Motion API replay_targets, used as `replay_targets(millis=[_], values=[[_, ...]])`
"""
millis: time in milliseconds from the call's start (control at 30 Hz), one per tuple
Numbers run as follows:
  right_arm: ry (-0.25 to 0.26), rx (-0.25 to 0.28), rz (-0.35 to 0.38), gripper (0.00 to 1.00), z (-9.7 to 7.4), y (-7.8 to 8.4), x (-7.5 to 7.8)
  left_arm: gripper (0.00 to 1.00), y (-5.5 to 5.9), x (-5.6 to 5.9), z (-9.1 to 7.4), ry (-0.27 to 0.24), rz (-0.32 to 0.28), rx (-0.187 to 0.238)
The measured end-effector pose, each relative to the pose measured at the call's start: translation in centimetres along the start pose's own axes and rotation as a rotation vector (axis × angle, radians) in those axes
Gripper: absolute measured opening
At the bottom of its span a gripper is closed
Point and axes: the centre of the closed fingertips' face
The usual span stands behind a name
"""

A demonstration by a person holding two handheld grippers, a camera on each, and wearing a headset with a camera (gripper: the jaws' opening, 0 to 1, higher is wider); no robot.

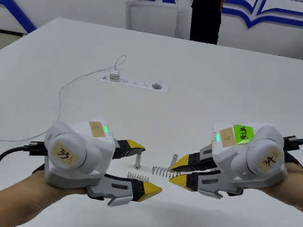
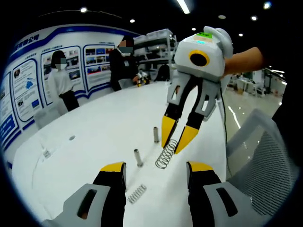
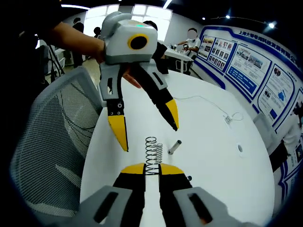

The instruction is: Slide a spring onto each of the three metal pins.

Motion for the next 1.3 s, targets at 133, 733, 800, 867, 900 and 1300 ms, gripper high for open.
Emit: replay_targets(millis=[133,733,800,867,900,1300], values=[[-0.001,-0.001,-0.004,0.1,-0.2,0.0,-0.3,0.46,-0.2,0.5,0.3,0.025,0.018,-0.002],[-0.042,-0.008,-0.052,0.1,-0.2,-0.6,-1.4,0.25,-0.1,2.5,0.9,0.106,0.098,-0.028],[-0.047,-0.009,-0.055,0.1,-0.2,-0.6,-1.4,0.24,-0.1,2.5,0.9,0.106,0.106,-0.032],[-0.05,-0.014,-0.059,0.1,-0.1,-0.5,-1.5,0.24,-0.1,2.2,0.9,0.093,0.119,-0.037],[-0.052,-0.017,-0.059,0.1,-0.1,-0.4,-1.5,0.23,-0.1,2.2,0.9,0.095,0.123,-0.038],[-0.052,-0.008,-0.068,0.1,0.0,-0.9,-1.1,0.12,0.0,2.0,0.6,0.11,0.231,-0.061]])
Point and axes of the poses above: the centre of the closed fingertips' face, and the gripper's own axes: z roughly forward along the fingers, x roughly to its right, y roughly out of its underside, and after that the axes turned 6 degrees about x, right-handed
